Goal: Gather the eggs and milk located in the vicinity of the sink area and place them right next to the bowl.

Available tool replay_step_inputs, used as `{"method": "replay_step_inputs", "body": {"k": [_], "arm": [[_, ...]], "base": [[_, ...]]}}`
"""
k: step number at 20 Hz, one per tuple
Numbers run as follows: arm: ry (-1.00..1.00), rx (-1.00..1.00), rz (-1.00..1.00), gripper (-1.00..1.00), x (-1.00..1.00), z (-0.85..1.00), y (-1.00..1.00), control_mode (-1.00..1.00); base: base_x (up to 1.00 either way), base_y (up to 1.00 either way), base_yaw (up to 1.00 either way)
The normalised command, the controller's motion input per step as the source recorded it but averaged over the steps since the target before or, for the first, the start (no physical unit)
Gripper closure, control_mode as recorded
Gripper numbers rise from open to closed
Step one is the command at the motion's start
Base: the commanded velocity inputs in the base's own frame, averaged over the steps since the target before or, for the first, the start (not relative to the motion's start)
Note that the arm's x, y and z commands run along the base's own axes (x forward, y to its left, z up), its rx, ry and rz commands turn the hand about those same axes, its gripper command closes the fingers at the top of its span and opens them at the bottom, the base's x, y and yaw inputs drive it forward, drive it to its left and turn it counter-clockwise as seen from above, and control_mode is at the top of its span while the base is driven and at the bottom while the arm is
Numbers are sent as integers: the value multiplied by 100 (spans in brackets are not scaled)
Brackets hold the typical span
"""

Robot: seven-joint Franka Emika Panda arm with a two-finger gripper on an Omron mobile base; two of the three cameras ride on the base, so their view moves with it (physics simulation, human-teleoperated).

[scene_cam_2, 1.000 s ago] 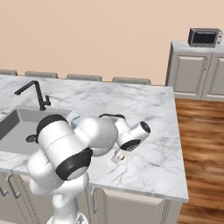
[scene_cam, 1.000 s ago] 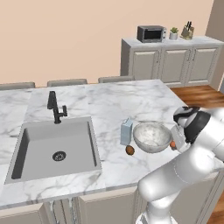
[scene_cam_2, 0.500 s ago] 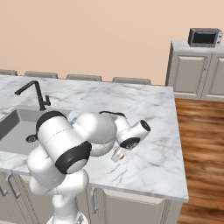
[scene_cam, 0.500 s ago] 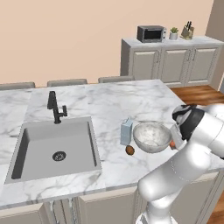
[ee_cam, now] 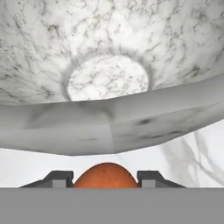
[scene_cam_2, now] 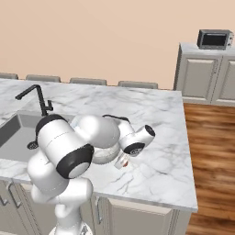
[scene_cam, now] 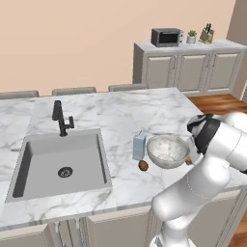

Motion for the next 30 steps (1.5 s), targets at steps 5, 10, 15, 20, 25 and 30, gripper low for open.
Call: {"method": "replay_step_inputs", "body": {"k": [5, 10, 15, 20, 25, 30], "arm": [[0, 0, 0, -100, 0, -1, 0, -100], [0, 0, 0, -100, 0, 0, 0, -100], [0, 0, 0, -100, -2, 4, 0, -100], [0, 0, 0, -100, -15, 21, 0, -100], [-5, 0, 0, -100, -26, 37, -3, -100], [-9, 0, 0, -100, -29, 46, -1, -100]], "base": [[0, 0, 0], [0, 0, 0], [0, 0, 0], [0, 0, 0], [0, 0, 0], [0, 0, 0]]}}
